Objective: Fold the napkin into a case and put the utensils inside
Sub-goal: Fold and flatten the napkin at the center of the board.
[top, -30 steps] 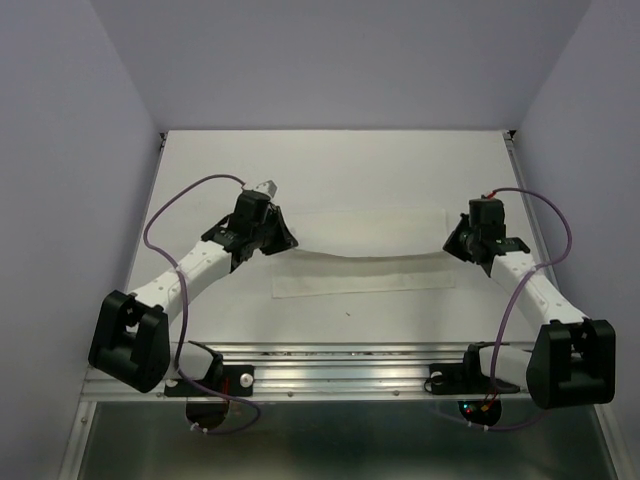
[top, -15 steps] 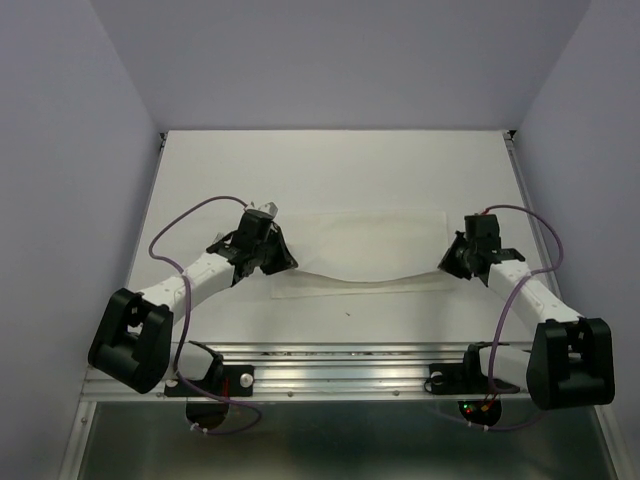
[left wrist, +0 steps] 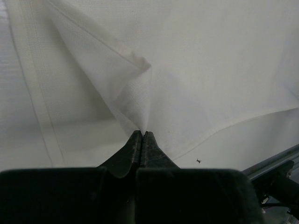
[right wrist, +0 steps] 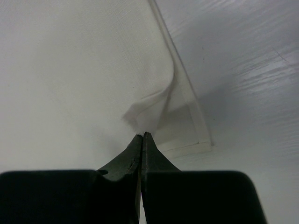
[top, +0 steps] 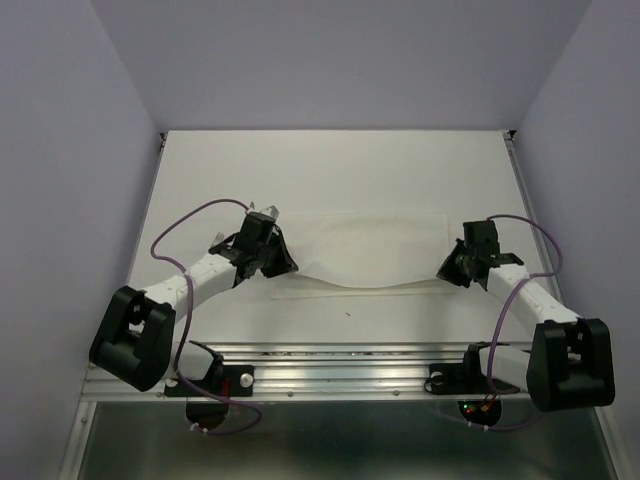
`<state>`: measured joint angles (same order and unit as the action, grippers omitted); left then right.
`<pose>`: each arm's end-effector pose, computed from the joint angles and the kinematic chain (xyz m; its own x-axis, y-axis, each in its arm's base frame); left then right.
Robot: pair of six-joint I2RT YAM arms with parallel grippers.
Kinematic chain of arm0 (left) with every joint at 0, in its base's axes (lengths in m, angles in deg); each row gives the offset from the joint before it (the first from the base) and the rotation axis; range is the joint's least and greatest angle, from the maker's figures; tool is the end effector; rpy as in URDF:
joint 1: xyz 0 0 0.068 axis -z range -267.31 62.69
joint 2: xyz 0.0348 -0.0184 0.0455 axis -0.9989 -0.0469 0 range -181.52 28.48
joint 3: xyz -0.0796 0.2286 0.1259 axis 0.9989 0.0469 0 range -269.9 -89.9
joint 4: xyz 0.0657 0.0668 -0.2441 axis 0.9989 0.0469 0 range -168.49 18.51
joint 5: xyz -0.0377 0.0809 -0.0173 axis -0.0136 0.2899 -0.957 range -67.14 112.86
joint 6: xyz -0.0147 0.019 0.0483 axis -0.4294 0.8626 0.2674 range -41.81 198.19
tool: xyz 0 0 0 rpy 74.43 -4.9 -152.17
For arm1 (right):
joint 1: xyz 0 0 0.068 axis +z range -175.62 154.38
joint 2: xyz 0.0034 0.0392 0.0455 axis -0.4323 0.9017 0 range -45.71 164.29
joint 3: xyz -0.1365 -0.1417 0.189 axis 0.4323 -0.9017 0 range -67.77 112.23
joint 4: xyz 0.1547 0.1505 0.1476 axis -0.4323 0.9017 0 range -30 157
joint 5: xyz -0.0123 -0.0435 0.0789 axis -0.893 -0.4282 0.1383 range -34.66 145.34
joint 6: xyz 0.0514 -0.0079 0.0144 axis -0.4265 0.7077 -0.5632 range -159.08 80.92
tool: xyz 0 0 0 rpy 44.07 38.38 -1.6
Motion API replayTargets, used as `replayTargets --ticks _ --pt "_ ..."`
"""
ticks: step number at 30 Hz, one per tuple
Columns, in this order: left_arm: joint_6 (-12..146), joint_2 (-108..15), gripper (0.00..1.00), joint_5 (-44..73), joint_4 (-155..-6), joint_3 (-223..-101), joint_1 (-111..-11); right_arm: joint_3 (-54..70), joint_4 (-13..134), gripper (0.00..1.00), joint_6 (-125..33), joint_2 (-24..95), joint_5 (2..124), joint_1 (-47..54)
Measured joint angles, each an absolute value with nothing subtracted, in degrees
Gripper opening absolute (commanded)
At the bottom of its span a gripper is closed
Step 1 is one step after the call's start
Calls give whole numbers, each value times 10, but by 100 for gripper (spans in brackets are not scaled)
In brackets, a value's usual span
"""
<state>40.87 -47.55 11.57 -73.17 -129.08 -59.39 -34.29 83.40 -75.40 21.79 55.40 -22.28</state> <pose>0.2345 -0.1321 0.1977 -0.8279 -0.2342 -0.5097 0.1074 0.8256 -0.5539 0.2143 0.0125 0.1776 -0.7126 0.5519 -0.4333 0.4510 0.8333 0.3196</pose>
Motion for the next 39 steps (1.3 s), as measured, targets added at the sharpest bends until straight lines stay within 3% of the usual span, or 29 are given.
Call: replayTargets --ticks 13,29,32,35,36,38,39 --pt "412 -447 0 129 -705 -1312 -589 -310 887 1 -771 116 512 -223" --pt "412 -479 0 124 -702 -1293 -584 -363 944 1 -857 114 524 -223" --pt "412 -487 0 124 -701 -1288 -584 -372 945 6 -867 118 524 -223" --pt "412 -488 0 123 -701 -1287 -584 -379 952 31 -875 118 524 -223" --pt "413 -488 14 123 -702 -1287 -584 -379 955 46 -879 117 523 -223" --pt "413 -488 37 118 -701 -1287 -584 -379 957 51 -883 116 523 -223" --pt "415 -488 60 115 -701 -1287 -584 -379 959 53 -883 115 522 -223"
